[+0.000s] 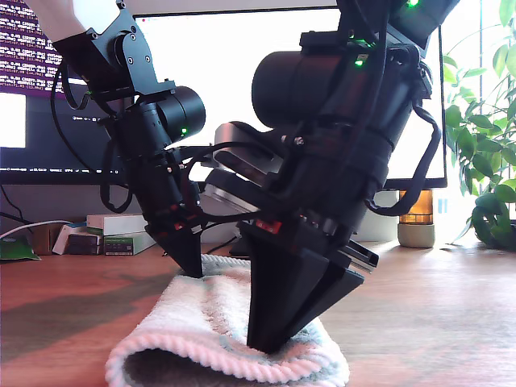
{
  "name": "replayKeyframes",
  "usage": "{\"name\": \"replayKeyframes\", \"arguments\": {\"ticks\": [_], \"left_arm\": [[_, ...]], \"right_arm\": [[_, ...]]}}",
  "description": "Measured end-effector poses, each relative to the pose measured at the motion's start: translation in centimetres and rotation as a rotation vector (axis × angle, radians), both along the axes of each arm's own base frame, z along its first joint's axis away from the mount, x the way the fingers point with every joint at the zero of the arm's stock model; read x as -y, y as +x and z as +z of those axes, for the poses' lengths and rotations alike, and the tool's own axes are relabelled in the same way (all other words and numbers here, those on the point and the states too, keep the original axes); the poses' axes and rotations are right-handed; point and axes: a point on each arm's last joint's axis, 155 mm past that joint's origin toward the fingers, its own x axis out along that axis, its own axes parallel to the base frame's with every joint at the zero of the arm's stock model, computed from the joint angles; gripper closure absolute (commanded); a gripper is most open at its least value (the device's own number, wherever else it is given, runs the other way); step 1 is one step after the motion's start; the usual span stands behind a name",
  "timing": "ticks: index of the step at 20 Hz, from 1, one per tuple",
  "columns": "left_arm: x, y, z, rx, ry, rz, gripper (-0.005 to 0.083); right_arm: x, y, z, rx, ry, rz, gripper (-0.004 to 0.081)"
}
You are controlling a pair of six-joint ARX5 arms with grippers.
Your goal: Fold the tea towel to a neat square and place it to the right
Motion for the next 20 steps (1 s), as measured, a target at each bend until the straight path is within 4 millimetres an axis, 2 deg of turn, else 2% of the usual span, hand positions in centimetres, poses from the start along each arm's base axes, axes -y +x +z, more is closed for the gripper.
{"name": "replayKeyframes", "arguments": {"ticks": [6,13,16,20], "left_arm": [[-0.6,-0.6,0.7,-0.016,0.013,0.005,0.0796],[-0.8,-0.4,6.6,0.084,-0.045,0.026,0.0796],[-0.8,-0.5,8.0,0.096,-0.068,0.052,0.0796],[-0.5,-1.0,9.5,0.096,-0.116,0.069,0.0796]], "right_arm": [[-0.4,0.6,0.1,0.018,0.013,-0.017,0.0781],[-0.3,0.6,0.1,0.021,0.012,-0.021,0.0781],[-0.2,1.1,0.6,0.053,0.006,-0.03,0.0781],[-0.1,1.6,2.5,0.099,0.029,-0.038,0.0781]]}}
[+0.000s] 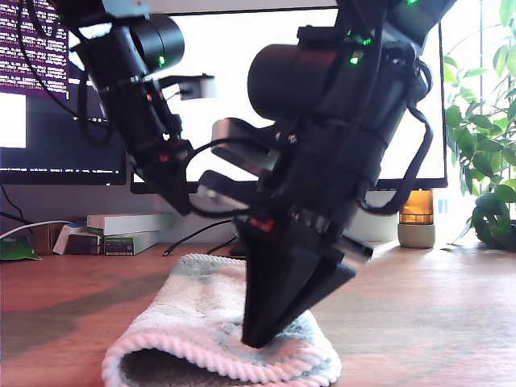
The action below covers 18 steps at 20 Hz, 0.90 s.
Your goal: Fold the tea towel to a neat square and place it to the right
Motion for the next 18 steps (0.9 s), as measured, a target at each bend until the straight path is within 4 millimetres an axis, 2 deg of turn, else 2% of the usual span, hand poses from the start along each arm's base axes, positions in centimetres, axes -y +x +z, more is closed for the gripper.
{"name": "replayKeyframes", "arguments": {"ticks": [4,7,9,11,14,18], "left_arm": [[0.4,-1.4,3.1,-0.01,-0.096,0.007,0.0796],[0.7,-2.3,6.6,0.021,-0.186,0.014,0.0796],[0.9,-2.9,9.4,0.083,-0.252,0.003,0.0796],[0.6,-4.0,11.2,0.142,-0.307,0.001,0.0796],[-0.3,-6.3,10.7,0.192,-0.378,0.014,0.0796],[-1.4,-9.4,8.7,0.242,-0.448,0.011,0.0796]], "right_arm": [[0.2,0.2,1.6,0.036,0.014,-0.008,0.0781],[0.1,0.3,2.6,0.054,0.034,-0.011,0.0781],[0.8,1.3,3.4,0.117,0.015,-0.038,0.0781],[1.6,2.7,4.3,0.206,-0.016,-0.068,0.0781],[1.9,4.2,7.3,0.337,0.008,-0.09,0.0781],[1.5,4.0,12.5,0.501,0.114,-0.053,0.0781]]}}
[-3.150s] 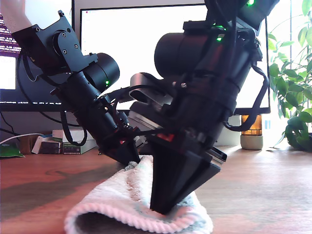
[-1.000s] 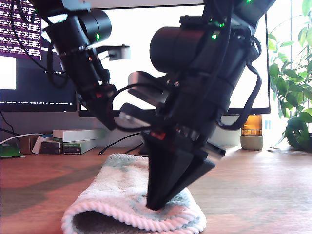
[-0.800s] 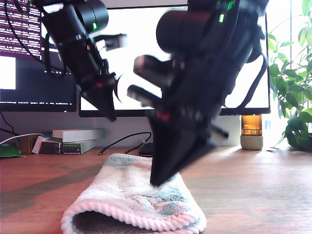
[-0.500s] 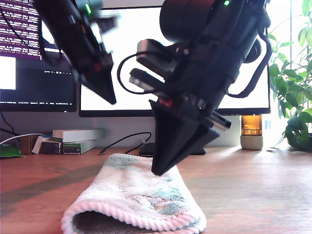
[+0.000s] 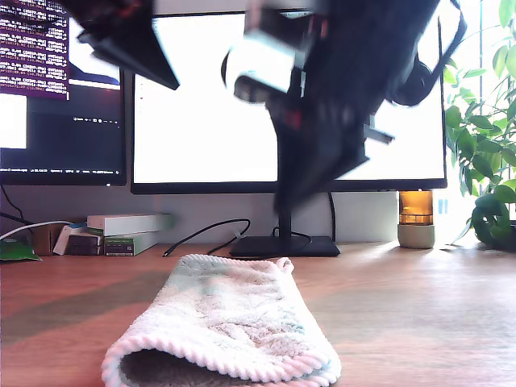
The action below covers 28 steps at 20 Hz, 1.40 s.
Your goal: Fold the tea towel to a neat square and place it to the right
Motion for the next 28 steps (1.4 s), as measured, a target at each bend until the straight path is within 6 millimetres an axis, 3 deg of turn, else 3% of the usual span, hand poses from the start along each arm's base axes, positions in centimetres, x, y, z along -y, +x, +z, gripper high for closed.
{"name": "replayKeyframes", "arguments": {"ticks": [2,5,7,11,14,18,20,23,28], "left_arm": [[-0.5,-1.8,0.7,0.037,-0.042,0.0,0.0796],[-1.2,-4.0,2.7,0.123,-0.091,-0.016,0.0796],[-1.5,-5.3,2.2,0.12,-0.112,-0.018,0.0796],[-1.6,-8.6,-1.1,0.065,-0.076,-0.059,0.0796],[-0.5,-11.4,-2.6,0.026,-0.019,-0.159,0.0796],[0.8,-16.0,-6.1,0.021,0.169,-0.385,0.0796],[1.0,-16.6,-7.8,0.029,0.264,-0.43,0.0777],[1.1,-16.4,-10.6,0.033,0.408,-0.477,0.0663],[0.5,-16.0,-14.0,0.003,0.558,-0.528,0.0562]], "right_arm": [[0.8,-0.4,1.2,0.055,0.039,-0.009,0.0781],[2.1,-1.6,1.2,0.102,0.083,-0.011,0.0781],[3.1,-2.5,0.7,0.121,0.104,-0.011,0.0781],[4.8,-5.5,-0.7,0.162,0.099,0.051,0.0781],[5.2,-8.6,-2.3,0.178,-0.004,0.208,0.0781],[5.3,-11.6,-5.7,0.175,-0.187,0.453,0.0757],[4.7,-12.1,-6.5,0.228,-0.247,0.578,0.0668],[3.9,-12.1,-7.4,0.316,-0.323,0.731,0.0471],[3.5,-11.8,-10.1,0.368,-0.446,0.899,0.0432]]}}
